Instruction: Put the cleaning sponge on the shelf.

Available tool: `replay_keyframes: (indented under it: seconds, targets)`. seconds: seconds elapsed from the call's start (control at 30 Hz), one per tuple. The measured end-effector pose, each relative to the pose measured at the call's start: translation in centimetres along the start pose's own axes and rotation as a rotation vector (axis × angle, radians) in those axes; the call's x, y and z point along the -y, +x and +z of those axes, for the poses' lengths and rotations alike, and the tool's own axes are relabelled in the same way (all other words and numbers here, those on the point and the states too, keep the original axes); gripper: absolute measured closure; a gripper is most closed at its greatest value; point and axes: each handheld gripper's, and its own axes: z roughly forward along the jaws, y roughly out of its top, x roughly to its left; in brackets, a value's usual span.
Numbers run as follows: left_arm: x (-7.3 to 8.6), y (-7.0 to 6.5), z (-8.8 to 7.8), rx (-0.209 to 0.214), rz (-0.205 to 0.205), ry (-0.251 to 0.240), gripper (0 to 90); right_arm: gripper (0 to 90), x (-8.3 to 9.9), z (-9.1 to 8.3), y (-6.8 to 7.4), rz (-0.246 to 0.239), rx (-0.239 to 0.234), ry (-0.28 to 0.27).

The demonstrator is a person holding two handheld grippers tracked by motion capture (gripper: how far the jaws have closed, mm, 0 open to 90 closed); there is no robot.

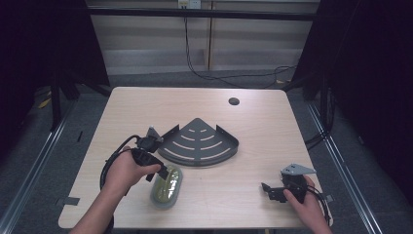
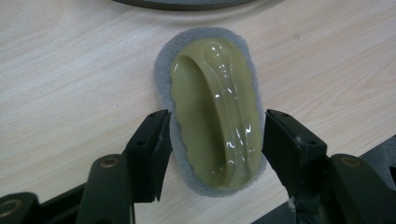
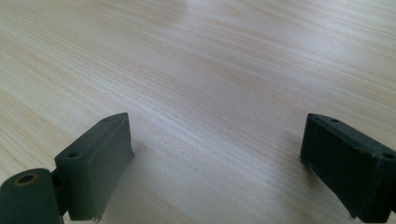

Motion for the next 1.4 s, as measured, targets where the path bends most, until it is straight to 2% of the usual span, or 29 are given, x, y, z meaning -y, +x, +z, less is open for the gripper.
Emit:
replay_keyframes:
  seconds: [0.27, 0.77, 1.1, 1.4]
  targets:
    - [-0.3, -1.1, 0.8, -0.012, -0.001, 0.028, 43.4, 8.5, 0.0, 0.0, 0.0, 0.002, 0.0, 0.001]
    - [-0.4, -1.6, 2.4, -0.033, -0.026, 0.083, 47.3, 8.5, 0.0, 0.0, 0.0, 0.0, 0.0, 0.0]
    - [-0.3, -1.8, 3.3, -0.046, -0.034, 0.082, 50.7, 8.5, 0.0, 0.0, 0.0, 0.004, 0.0, 0.001]
    - [-0.3, -1.8, 3.3, -0.064, -0.05, 0.078, 55.2, 8.5, 0.0, 0.0, 0.0, 0.002, 0.0, 0.001]
